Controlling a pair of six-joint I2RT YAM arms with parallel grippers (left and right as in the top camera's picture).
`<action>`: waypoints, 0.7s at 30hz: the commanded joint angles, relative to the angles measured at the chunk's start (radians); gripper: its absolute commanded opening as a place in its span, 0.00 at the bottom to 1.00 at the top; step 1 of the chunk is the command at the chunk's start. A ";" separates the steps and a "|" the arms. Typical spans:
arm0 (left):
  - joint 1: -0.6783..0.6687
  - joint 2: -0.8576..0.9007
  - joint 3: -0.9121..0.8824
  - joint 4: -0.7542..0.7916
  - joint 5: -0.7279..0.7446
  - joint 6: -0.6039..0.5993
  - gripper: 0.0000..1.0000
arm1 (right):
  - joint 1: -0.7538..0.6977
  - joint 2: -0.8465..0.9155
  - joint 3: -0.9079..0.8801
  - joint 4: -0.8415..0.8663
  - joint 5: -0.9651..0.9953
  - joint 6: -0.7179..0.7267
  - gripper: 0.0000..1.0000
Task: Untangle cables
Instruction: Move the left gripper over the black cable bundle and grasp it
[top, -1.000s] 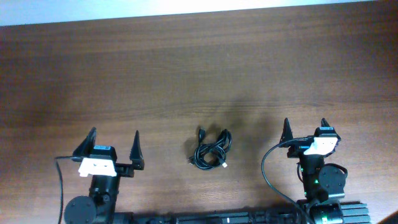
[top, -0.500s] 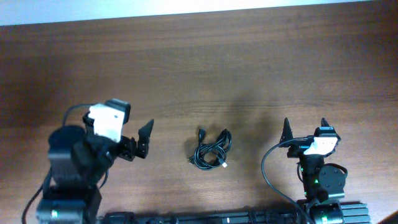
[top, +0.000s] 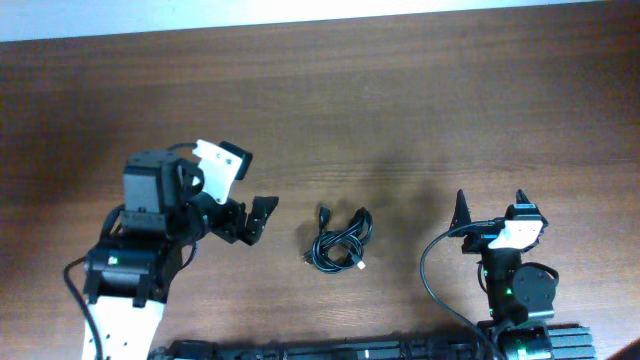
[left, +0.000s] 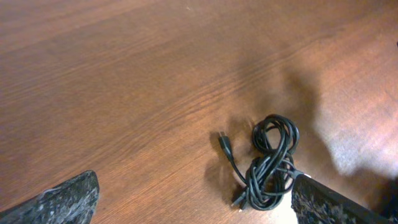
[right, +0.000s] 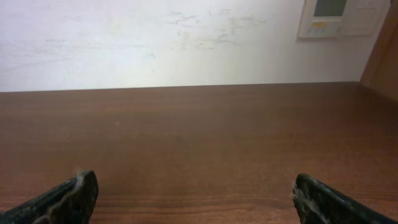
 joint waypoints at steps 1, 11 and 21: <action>-0.026 0.054 0.023 -0.005 0.017 0.031 0.99 | -0.007 -0.003 -0.005 -0.006 0.012 0.008 0.99; -0.025 0.123 0.023 0.005 0.017 0.030 0.99 | -0.007 -0.003 -0.005 -0.006 0.012 0.008 0.99; -0.025 0.127 0.023 0.017 0.018 0.030 0.99 | -0.007 -0.003 -0.005 -0.006 0.012 0.008 0.99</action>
